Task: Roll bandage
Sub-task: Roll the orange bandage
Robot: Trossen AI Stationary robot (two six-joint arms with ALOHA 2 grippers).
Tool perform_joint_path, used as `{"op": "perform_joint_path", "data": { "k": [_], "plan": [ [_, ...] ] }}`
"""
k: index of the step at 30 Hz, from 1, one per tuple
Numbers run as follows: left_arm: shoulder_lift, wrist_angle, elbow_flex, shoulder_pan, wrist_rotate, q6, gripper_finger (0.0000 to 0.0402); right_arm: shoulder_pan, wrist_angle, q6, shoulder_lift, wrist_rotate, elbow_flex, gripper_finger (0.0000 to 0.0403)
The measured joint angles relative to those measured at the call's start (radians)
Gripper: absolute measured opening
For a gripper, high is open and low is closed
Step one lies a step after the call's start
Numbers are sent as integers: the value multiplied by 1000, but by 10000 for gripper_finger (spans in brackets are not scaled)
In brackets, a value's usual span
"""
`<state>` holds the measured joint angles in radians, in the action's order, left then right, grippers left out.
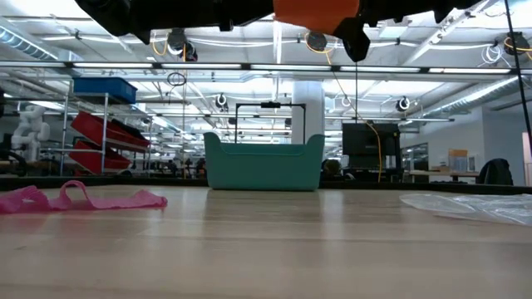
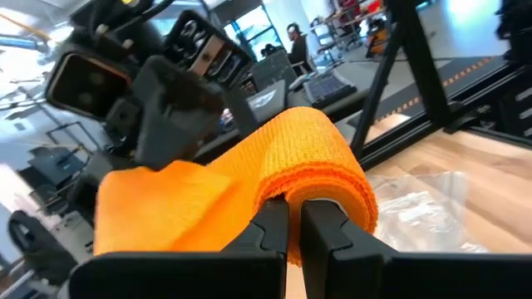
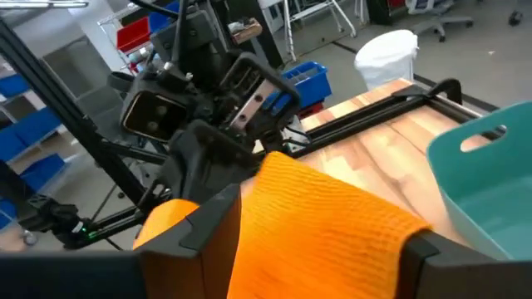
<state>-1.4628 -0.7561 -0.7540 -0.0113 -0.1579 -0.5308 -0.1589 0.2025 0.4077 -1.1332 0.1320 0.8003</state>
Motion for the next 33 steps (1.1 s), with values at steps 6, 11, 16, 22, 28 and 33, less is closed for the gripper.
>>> {"op": "perform_joint_path", "data": {
  "k": [6, 11, 16, 22, 28, 33],
  "plan": [
    [0, -6, 0, -15, 1, -10, 7, -12, 4, -36, 6, -18, 1, 192],
    [1, -4, -16, -16, 1, -26, 7, -39, 5, 108, 14, 76, 1, 192],
    [2, 2, -18, -16, 1, -26, 7, -45, 1, 223, 15, 189, 1, 192],
    [2, 15, -18, -22, 4, -27, 7, -79, -61, 241, 60, 182, 1, 192],
    [2, 13, -18, -30, 5, -35, 7, -97, -127, 190, 98, 57, 1, 192],
    [2, 9, -18, -29, 6, -35, 7, -54, -169, 136, 95, 104, 1, 192]
  ]
}}
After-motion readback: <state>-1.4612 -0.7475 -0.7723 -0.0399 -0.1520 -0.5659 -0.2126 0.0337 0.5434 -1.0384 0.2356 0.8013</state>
